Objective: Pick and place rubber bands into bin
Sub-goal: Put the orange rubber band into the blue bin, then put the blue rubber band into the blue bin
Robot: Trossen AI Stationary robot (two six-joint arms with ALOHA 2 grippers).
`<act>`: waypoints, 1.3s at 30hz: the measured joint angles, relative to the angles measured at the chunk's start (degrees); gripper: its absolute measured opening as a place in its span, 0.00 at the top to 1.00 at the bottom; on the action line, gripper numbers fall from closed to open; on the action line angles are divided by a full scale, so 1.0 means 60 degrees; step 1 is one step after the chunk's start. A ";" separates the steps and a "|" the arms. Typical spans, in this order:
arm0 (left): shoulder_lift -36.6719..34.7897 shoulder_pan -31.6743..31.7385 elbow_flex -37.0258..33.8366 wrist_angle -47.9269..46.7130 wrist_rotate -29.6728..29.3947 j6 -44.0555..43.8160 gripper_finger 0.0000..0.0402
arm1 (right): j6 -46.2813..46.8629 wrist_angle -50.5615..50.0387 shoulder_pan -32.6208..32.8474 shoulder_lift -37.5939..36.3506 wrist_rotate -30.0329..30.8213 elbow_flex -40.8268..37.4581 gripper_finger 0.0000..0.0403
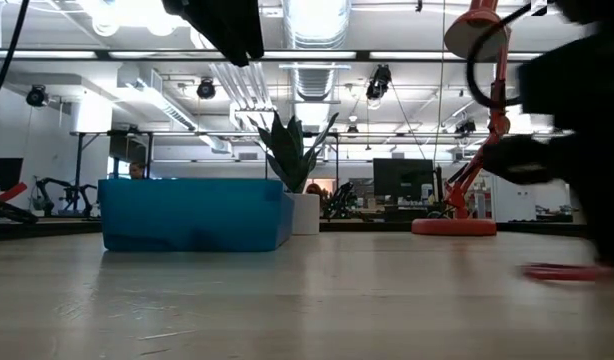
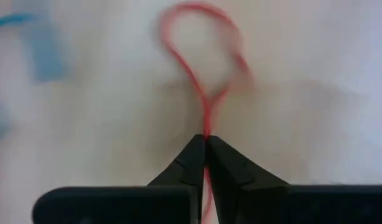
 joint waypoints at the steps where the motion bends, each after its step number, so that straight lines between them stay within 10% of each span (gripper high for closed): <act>1: 0.0000 -0.0029 0.0000 0.0001 -0.0008 -0.0124 0.54 | 0.0180 -0.0032 -0.0087 -0.0156 0.0312 0.0004 0.98; 13: -0.0243 -0.0628 0.0106 -0.0179 -0.0017 -0.1571 0.54 | 0.0124 0.0705 -0.2871 -0.1376 0.0692 0.2441 0.98; 21: -0.0797 -0.1418 0.0063 -0.1796 -0.0542 -0.3768 0.54 | -0.0199 0.0703 -0.5123 0.1051 -0.1446 0.5222 0.98; 29: -0.0941 -0.2281 0.0051 -0.3455 -0.0765 -0.6000 0.54 | -0.1157 -0.0174 -0.5595 0.3653 -0.1502 0.8354 0.96; 39: -0.0962 -0.2773 -0.0308 -0.3981 -0.1020 -0.7164 0.54 | -0.3093 -0.2578 -0.5577 0.4972 -0.1106 1.0388 0.65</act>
